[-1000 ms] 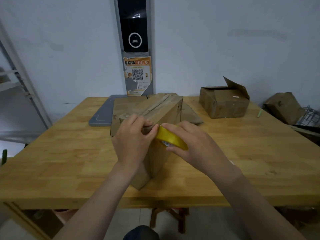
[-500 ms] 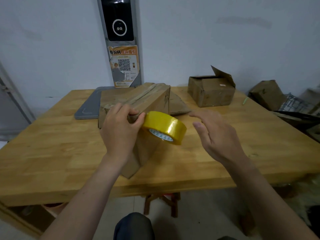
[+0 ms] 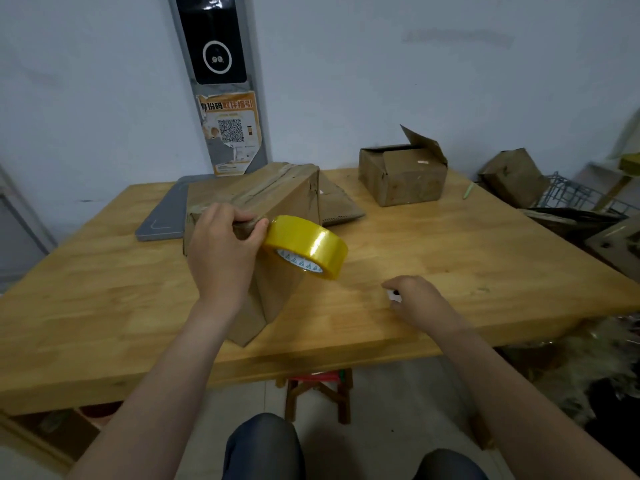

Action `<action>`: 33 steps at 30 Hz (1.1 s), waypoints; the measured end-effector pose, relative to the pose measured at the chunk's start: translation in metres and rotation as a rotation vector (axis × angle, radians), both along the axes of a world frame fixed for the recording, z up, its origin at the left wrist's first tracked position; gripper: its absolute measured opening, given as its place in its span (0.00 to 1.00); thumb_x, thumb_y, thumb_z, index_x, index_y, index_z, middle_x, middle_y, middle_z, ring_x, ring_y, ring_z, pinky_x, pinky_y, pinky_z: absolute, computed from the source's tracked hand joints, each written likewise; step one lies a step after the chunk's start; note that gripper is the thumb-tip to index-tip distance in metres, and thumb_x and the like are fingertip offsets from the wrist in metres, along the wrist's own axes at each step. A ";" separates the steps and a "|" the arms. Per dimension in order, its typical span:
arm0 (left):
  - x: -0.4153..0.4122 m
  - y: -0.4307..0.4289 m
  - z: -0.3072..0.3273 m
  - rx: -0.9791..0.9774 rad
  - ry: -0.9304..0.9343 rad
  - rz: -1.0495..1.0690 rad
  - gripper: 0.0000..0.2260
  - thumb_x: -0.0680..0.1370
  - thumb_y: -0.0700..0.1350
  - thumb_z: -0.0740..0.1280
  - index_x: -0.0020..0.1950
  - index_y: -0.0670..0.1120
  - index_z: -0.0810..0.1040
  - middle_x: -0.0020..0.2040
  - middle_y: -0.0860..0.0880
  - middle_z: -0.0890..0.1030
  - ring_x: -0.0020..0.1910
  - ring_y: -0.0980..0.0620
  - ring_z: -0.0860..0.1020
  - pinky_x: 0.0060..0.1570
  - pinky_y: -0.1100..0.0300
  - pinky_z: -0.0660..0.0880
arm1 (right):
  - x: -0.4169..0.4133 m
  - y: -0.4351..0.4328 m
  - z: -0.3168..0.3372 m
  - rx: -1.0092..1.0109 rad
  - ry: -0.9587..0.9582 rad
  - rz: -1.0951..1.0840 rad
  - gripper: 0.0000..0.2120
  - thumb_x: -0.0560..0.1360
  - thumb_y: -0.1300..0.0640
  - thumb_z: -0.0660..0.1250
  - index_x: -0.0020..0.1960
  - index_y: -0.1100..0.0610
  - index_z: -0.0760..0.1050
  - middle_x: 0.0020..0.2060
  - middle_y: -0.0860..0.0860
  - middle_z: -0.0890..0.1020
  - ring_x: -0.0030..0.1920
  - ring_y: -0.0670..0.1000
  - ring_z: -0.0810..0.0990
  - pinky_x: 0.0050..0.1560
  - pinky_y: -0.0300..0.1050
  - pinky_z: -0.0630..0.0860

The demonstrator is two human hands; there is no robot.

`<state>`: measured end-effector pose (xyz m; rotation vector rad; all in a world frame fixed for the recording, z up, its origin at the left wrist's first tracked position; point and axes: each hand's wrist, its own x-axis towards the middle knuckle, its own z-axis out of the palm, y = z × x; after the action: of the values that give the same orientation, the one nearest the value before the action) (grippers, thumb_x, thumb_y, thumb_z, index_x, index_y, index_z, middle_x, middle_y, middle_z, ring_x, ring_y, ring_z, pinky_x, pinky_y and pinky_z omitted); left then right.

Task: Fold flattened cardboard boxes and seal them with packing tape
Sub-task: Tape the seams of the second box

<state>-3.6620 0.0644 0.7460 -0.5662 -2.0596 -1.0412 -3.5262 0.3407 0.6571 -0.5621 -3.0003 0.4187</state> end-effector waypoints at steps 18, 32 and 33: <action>0.002 -0.002 0.003 -0.008 -0.028 -0.004 0.08 0.76 0.51 0.75 0.45 0.49 0.80 0.44 0.56 0.77 0.44 0.54 0.77 0.38 0.58 0.70 | 0.022 -0.034 0.068 -0.399 0.506 0.098 0.07 0.79 0.52 0.70 0.56 0.45 0.84 0.46 0.39 0.84 0.40 0.36 0.80 0.38 0.33 0.74; 0.002 -0.013 0.001 0.016 0.014 -0.031 0.09 0.73 0.52 0.78 0.42 0.51 0.80 0.43 0.56 0.80 0.43 0.56 0.78 0.34 0.65 0.64 | -0.038 -0.077 0.164 -0.338 0.651 0.220 0.05 0.82 0.55 0.63 0.54 0.51 0.77 0.37 0.47 0.83 0.40 0.43 0.82 0.42 0.42 0.75; 0.001 -0.016 0.000 0.009 0.039 -0.023 0.09 0.73 0.52 0.78 0.42 0.50 0.80 0.43 0.56 0.81 0.42 0.56 0.78 0.34 0.66 0.65 | -0.048 -0.084 0.173 -0.360 0.674 0.251 0.05 0.83 0.55 0.62 0.55 0.51 0.76 0.38 0.45 0.83 0.39 0.41 0.82 0.41 0.38 0.74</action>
<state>-3.6611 0.0479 0.7462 -0.6025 -2.0184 -1.0444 -3.5738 0.2565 0.8304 -0.0255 -2.3484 0.9542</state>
